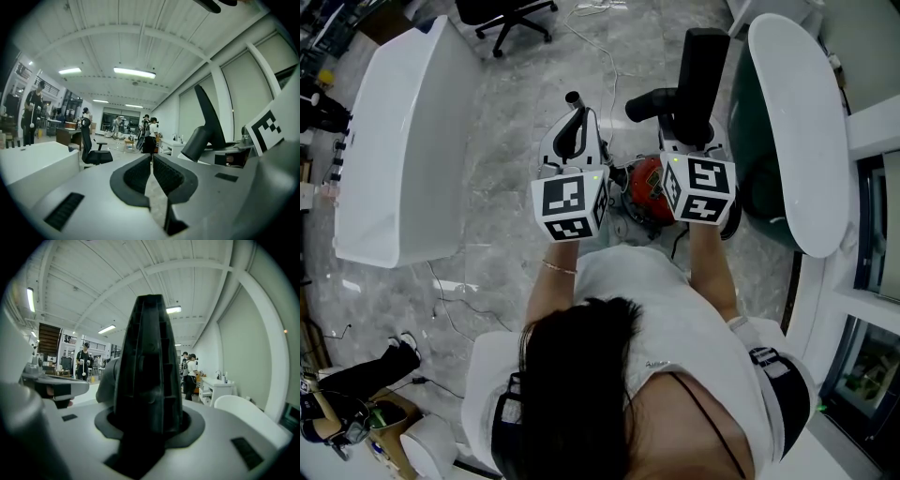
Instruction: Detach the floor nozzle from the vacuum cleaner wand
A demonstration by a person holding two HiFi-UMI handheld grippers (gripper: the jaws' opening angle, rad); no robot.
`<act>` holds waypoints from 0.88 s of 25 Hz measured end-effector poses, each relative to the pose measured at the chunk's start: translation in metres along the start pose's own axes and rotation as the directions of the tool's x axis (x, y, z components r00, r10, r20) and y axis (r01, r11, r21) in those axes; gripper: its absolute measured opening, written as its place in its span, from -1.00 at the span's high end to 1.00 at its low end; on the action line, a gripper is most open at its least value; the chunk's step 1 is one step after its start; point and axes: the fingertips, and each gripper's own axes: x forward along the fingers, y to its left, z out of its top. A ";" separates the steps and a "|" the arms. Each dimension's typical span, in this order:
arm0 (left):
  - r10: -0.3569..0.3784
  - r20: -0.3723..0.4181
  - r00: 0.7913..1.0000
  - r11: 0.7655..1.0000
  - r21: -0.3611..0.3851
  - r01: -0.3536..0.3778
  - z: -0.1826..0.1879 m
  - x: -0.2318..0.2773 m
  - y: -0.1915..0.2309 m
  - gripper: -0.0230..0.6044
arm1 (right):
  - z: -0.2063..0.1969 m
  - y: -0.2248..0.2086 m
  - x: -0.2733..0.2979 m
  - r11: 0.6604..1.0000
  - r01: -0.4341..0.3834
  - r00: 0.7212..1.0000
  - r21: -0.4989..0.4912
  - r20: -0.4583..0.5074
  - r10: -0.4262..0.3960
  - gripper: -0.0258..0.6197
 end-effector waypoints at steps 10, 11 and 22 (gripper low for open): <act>-0.013 -0.061 0.998 0.999 -0.032 0.011 -0.015 -0.009 -0.007 0.92 | -0.021 0.012 -0.012 1.000 0.008 1.000 -0.003 -0.028 -0.009 0.33; -0.017 -0.065 0.998 0.999 -0.030 0.015 -0.017 -0.010 -0.008 0.92 | -0.024 0.014 -0.014 1.000 0.012 0.999 -0.002 -0.034 -0.012 0.33; 0.005 -0.125 0.992 1.000 0.009 -0.004 -0.037 -0.030 -0.013 0.92 | -0.052 0.023 -0.031 0.999 0.048 0.996 -0.016 -0.073 -0.049 0.33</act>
